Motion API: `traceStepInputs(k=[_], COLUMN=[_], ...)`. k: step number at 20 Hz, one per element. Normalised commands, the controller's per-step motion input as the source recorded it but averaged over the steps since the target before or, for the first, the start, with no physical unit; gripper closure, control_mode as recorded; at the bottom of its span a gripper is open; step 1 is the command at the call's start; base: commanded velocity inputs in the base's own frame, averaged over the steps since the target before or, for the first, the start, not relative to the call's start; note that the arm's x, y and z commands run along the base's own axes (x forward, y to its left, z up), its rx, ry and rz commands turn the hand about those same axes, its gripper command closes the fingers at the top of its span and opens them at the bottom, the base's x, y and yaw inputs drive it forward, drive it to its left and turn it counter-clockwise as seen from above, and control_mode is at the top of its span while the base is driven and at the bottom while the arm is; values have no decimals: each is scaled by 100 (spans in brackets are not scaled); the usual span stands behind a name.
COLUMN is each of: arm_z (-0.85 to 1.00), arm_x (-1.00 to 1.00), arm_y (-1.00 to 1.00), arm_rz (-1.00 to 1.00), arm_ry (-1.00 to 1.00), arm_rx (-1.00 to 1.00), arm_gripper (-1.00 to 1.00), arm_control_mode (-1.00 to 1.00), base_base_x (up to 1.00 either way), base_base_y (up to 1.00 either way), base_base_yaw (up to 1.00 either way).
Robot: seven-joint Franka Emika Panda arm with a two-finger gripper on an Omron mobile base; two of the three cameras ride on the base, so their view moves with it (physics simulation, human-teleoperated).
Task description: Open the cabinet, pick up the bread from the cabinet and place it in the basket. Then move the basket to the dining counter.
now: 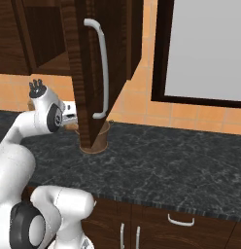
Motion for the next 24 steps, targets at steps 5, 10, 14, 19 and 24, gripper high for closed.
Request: traceStepInputs(k=[5, 10, 14, 19, 24], arm_z=[-30, -33, -38, -24, -29], arm_x=[59, 46, 36, 36, 37], arm_y=[-17, -2, -4, -16, -8], arm_rz=[0, 0, 0, 0, 0], arm_ry=[1, 3, 7, 2, 2], arm_rx=[0, 0, 0, 0, 0], arm_gripper=[100, 100, 100, 100, 100], arm_control_mode=[-100, -100, -100, -100, -100], base_base_x=[0, 0, 0, 0, 0], base_base_y=[0, 0, 0, 0, 0], base_base_yaw=[0, 0, 0, 0, 0])
